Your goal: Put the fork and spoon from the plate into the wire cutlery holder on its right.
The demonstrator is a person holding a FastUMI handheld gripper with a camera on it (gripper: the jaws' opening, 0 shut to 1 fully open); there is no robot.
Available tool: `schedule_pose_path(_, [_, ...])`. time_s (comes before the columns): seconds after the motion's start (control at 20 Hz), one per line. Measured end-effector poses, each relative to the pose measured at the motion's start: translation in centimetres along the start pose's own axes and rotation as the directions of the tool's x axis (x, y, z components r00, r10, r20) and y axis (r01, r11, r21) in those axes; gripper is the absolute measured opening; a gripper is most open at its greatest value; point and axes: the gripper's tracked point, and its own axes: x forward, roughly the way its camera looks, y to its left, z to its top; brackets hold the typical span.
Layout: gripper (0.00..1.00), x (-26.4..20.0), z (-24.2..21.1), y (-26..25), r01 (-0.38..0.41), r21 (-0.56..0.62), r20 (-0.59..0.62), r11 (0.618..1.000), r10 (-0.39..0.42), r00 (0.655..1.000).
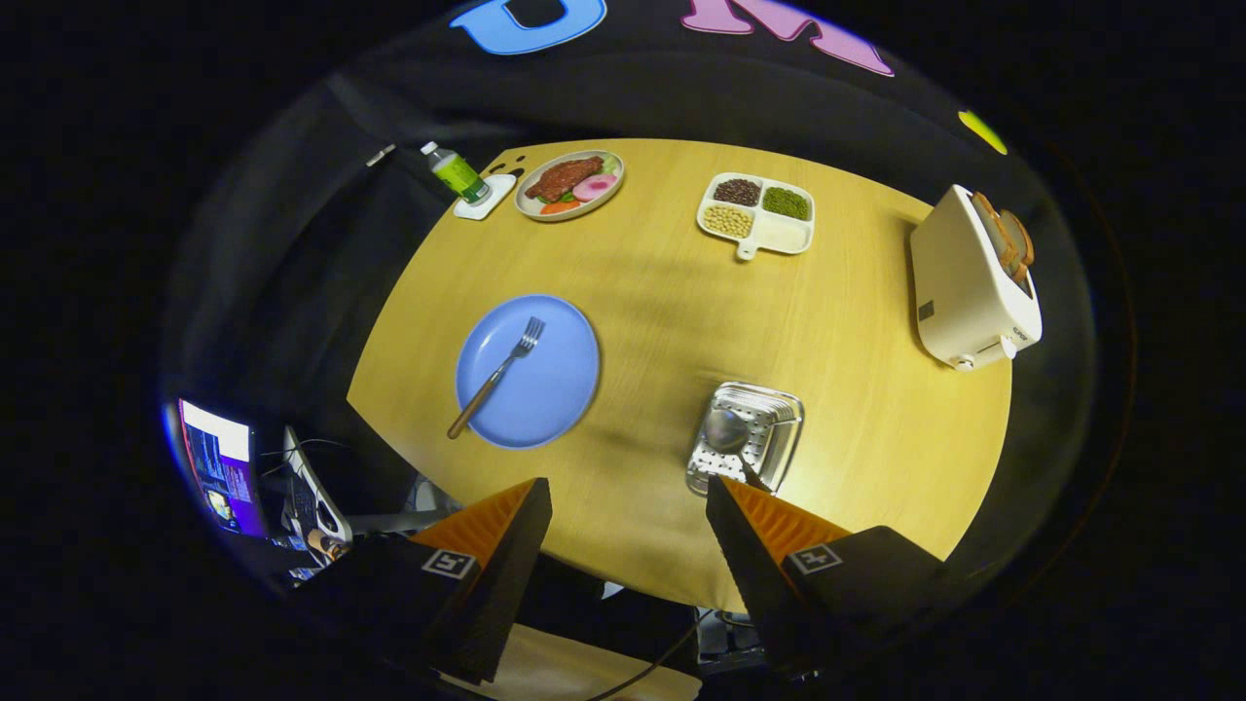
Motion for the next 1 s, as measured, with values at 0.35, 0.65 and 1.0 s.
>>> schedule_pose_path(0.35, [1.0,4.2,0.9,7.4,-0.061,0.026,0.01,0.998,0.061,0.998])
schedule_pose_path(0.65, [0.99,9.6,2.6,11.0,-0.065,0.08,-0.008,0.995,0.066,0.998])
schedule_pose_path(1.0, [0.99,16.9,2.2,14.0,-0.035,0.159,-0.074,0.987,0.047,0.996])
